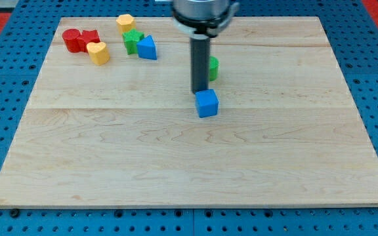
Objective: Push the green circle to the top right side of the blue cube
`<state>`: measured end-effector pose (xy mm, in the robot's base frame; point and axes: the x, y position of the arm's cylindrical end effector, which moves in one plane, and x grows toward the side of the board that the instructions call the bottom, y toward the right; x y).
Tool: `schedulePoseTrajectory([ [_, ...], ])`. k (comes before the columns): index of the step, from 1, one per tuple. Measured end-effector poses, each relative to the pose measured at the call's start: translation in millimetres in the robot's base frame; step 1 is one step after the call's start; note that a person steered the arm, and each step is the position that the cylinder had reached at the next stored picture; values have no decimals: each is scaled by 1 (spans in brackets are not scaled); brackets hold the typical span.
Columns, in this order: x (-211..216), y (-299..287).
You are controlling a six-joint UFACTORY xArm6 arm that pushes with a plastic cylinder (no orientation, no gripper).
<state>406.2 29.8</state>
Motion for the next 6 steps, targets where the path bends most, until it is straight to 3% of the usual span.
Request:
schedulePoseTrajectory([
  [1,5,-30],
  [3,-44,-44],
  [4,-45,-21],
  [5,-48,44],
  [6,-49,51],
])
